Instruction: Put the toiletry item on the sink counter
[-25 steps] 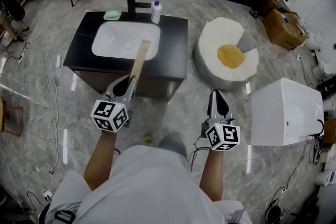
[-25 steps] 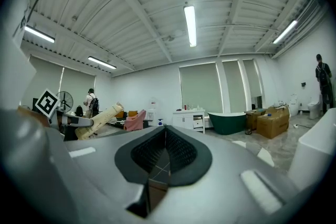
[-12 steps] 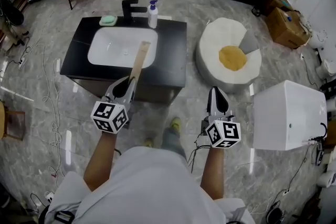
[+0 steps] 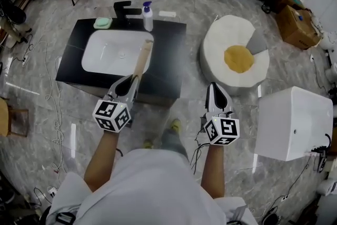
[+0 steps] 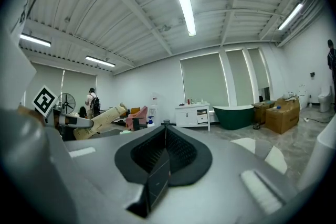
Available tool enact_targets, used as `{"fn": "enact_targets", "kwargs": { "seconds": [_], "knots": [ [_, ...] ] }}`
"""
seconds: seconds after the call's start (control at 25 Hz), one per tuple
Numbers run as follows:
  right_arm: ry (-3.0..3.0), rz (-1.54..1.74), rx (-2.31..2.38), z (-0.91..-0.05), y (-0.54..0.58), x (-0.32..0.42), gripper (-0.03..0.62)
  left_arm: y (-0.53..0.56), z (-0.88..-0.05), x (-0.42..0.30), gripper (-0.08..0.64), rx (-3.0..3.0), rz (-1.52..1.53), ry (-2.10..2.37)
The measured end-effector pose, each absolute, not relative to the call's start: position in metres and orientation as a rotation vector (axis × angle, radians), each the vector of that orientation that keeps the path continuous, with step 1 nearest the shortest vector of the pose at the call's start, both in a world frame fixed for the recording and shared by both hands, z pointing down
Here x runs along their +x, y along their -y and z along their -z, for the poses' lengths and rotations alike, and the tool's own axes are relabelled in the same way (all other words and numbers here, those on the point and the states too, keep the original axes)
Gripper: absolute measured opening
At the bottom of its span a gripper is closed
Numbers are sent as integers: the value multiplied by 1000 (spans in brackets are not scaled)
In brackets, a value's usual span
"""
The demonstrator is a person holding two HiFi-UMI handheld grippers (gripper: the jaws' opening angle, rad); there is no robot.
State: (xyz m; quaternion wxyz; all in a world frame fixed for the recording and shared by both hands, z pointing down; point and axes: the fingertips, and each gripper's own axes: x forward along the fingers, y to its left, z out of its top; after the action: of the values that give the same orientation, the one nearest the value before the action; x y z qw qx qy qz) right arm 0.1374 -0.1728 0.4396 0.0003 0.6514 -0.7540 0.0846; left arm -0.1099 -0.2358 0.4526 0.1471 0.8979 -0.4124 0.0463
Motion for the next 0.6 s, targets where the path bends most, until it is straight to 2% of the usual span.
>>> {"fn": "enact_targets", "kwargs": {
  "seconds": [0.6],
  "knots": [
    [2496, -363, 1887, -455, 278, 218, 5, 315, -468, -27, 31, 2475, -162, 1324]
  ]
}}
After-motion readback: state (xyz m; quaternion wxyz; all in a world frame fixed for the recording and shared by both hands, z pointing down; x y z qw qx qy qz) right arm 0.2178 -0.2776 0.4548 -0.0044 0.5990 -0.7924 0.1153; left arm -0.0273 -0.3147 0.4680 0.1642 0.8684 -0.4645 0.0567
